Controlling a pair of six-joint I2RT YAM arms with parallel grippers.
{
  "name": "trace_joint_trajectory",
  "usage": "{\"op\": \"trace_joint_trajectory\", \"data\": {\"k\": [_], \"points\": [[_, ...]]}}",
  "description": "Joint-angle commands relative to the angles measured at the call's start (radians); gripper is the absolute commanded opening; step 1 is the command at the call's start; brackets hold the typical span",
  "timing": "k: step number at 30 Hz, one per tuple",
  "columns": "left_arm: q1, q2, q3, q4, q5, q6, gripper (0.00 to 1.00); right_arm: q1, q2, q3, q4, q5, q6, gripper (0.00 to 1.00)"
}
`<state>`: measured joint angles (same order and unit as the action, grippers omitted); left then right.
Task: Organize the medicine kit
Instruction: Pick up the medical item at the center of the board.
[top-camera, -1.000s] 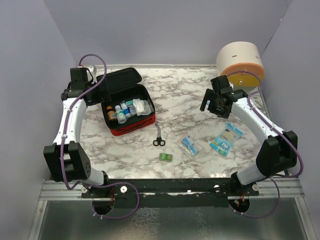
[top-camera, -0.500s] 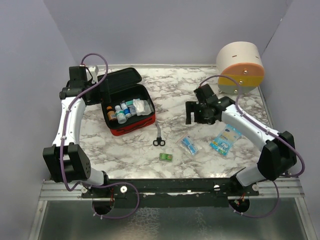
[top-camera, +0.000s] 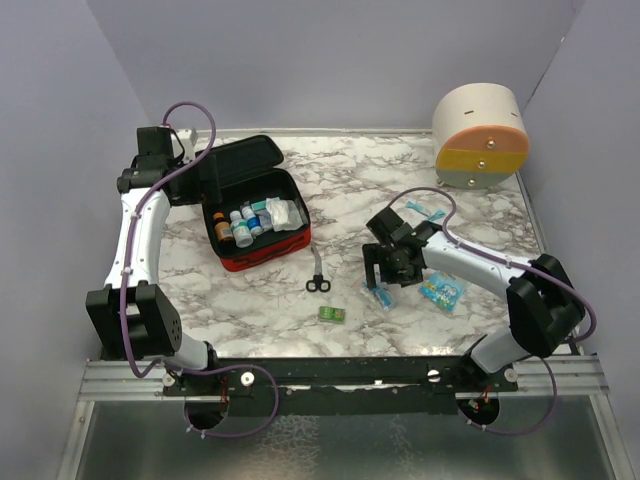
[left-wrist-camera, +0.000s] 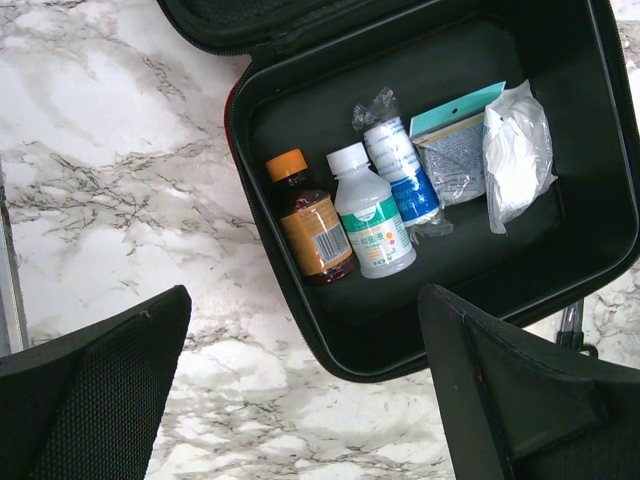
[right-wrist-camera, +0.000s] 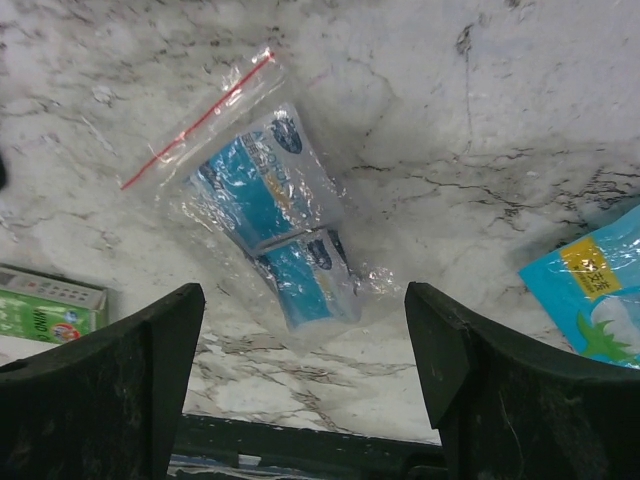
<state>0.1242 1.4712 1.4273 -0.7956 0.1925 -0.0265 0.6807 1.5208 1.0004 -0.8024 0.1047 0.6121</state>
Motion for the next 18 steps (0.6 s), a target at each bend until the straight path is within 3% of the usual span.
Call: {"op": "trace_joint_trajectory", "data": {"k": [1,6,11,18], "points": [[-0.002,0.004,0.007,-0.021,0.036,0.026,0.99,0.030,0.024,-0.040,0.094,-0.036,-0.106,0.82],[-0.002,0.003,-0.001,-0.028,0.046,0.034,0.99,0.033,0.063,-0.027,0.089,-0.073,-0.241,0.79],[-0.003,0.001,-0.012,-0.029,0.046,0.025,0.99,0.032,0.107,-0.014,0.086,-0.089,-0.266,0.55],[-0.002,-0.001,-0.021,-0.031,0.035,0.031,0.99,0.034,0.140,-0.007,0.091,-0.102,-0.256,0.44]]}}
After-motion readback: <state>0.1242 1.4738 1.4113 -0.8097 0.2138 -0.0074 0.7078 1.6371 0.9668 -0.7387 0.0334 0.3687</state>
